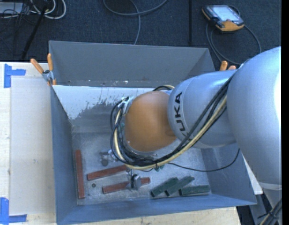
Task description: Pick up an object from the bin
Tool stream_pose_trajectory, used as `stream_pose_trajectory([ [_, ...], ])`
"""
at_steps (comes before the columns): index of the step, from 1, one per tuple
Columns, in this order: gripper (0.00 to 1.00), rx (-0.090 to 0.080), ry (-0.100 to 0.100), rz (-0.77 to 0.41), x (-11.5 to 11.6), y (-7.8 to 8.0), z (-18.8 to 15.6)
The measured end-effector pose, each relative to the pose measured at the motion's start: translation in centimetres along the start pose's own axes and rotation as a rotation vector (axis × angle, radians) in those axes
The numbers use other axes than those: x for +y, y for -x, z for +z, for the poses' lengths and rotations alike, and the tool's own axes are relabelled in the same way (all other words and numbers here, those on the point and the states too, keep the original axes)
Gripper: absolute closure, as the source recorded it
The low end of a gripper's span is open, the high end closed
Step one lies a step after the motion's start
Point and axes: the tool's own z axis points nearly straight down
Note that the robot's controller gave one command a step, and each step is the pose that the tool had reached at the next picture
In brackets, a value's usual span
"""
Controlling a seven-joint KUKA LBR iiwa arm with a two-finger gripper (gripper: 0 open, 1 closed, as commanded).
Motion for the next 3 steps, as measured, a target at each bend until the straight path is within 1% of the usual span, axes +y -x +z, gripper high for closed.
stream_pose_trajectory([
  [1, 0.00, 0.007, 0.008, 0.042, 0.4, -0.8, 2.6],
  [2, 1.00, 0.003, 0.004, 0.085, 3.7, -0.5, 2.0],
  [3, 1.00, 0.003, 0.004, 0.086, 3.7, -0.5, 2.0],
])
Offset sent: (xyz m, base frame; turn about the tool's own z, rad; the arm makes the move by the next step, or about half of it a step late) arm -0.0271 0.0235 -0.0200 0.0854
